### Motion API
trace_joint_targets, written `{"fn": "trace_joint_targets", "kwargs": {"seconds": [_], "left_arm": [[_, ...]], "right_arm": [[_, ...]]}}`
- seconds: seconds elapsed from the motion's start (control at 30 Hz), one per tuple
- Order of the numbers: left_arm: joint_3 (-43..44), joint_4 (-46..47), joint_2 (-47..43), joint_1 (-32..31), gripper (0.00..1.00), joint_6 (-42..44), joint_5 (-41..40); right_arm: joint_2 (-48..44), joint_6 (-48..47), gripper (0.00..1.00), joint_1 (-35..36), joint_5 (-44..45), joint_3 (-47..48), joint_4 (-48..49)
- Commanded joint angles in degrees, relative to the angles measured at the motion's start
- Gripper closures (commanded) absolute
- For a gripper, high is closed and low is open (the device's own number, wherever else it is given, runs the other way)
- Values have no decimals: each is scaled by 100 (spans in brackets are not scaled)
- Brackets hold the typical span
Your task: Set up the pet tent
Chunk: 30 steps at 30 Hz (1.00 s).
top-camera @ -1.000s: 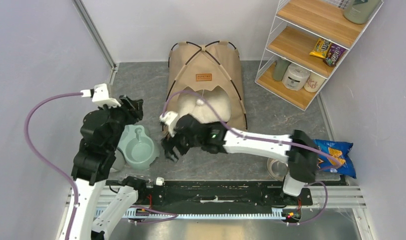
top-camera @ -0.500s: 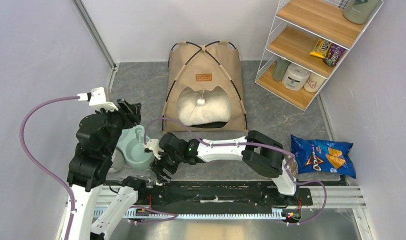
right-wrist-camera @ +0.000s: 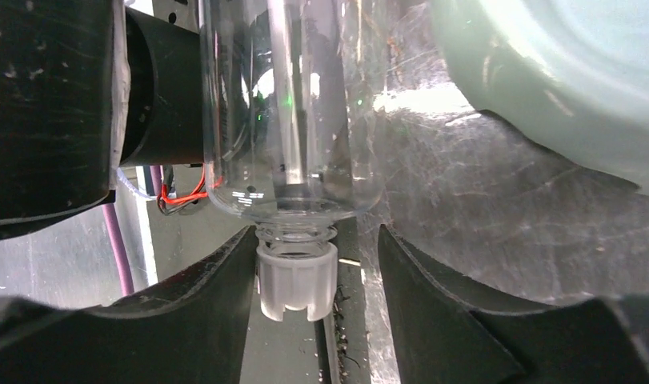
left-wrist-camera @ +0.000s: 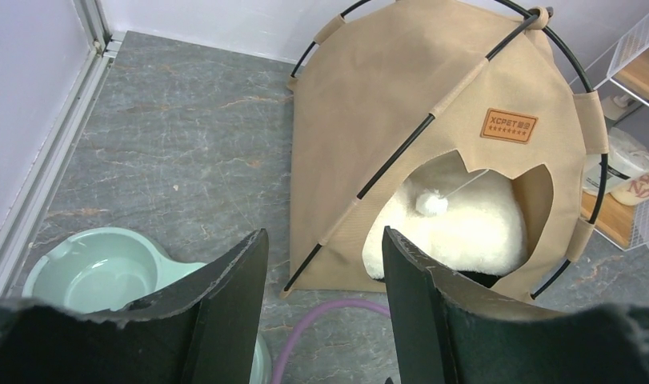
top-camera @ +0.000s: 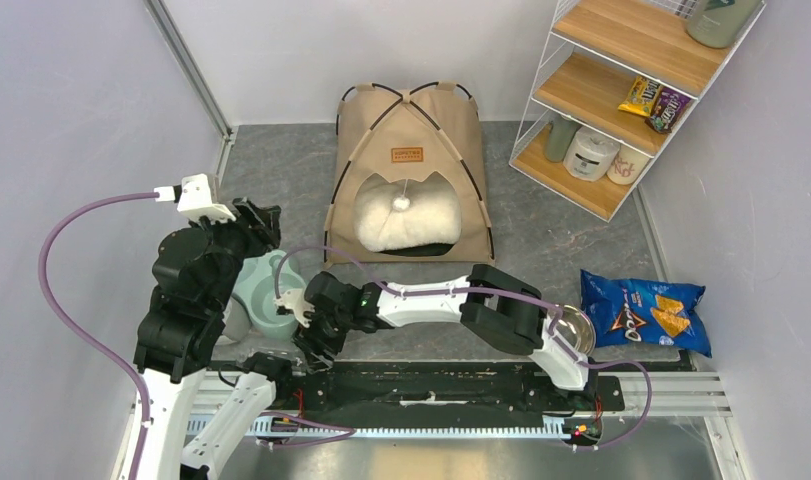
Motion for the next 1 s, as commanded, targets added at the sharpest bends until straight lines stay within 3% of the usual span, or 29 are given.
{"fn": "trace_joint_targets", "kwargs": {"seconds": [0.0,0.1,0.2,0.43,0.73,0.83,0.97], "left_arm": [[12,97,53,-3,39,196,-109],[7,104,79,-5,38,209,-86],[26,102,91,-7,38,227,-92],[131,116,63,-7,38,227,-11],[61,340,155,-5,38,152,218],[37,383,243,-2,38,95,361],[46,384,398,-8,37,-28,627]], "right_arm": [[129,-62,39,115,-178,315,-135],[198,-37,52,117,-158,406,-216],[166,-9,73,117,6,396,-234],[-584,-284,100,117,688,-201,-187],[-2595,-1162,100,117,1658,-1345,-1028],[-3258,-1075,100,108,2647,-1922,-579],[-3935,-722,100,65,3707,-2836,716]]}}
